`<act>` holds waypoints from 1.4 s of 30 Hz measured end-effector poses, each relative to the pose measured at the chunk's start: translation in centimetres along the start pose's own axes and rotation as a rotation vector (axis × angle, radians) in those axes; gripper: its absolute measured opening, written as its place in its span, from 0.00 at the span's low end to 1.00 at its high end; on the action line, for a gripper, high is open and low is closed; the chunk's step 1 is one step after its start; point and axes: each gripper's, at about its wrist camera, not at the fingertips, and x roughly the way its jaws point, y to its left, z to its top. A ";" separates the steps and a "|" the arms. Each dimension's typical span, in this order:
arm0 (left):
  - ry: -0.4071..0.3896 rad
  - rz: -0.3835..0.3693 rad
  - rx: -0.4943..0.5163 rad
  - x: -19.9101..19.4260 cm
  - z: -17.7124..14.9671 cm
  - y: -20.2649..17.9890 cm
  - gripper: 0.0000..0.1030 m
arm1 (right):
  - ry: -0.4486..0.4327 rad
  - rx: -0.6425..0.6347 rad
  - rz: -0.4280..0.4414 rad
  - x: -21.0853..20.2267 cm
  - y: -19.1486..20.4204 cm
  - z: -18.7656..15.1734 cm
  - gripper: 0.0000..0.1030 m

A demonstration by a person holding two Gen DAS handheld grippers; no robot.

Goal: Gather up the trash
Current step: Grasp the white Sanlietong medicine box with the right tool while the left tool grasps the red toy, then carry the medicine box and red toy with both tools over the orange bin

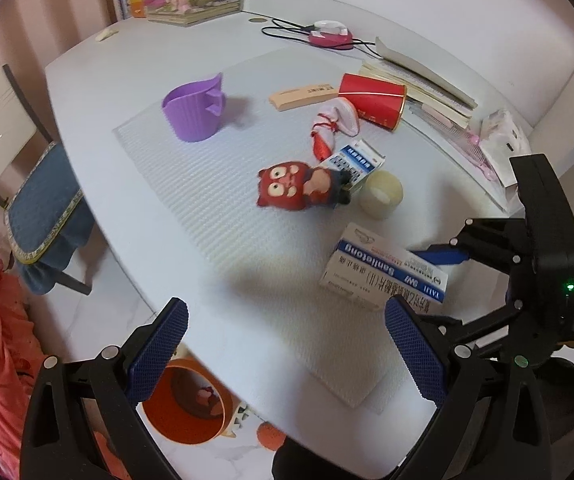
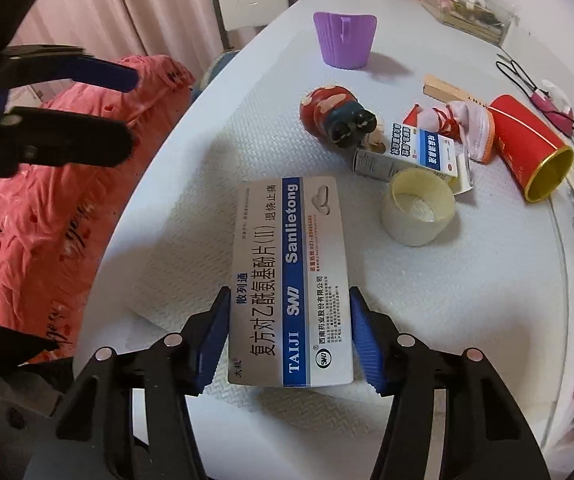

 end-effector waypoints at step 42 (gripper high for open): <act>0.011 -0.172 0.227 6.3 4.4 0.0 0.62 | -0.102 0.176 0.073 -7.2 -4.2 -0.3 0.55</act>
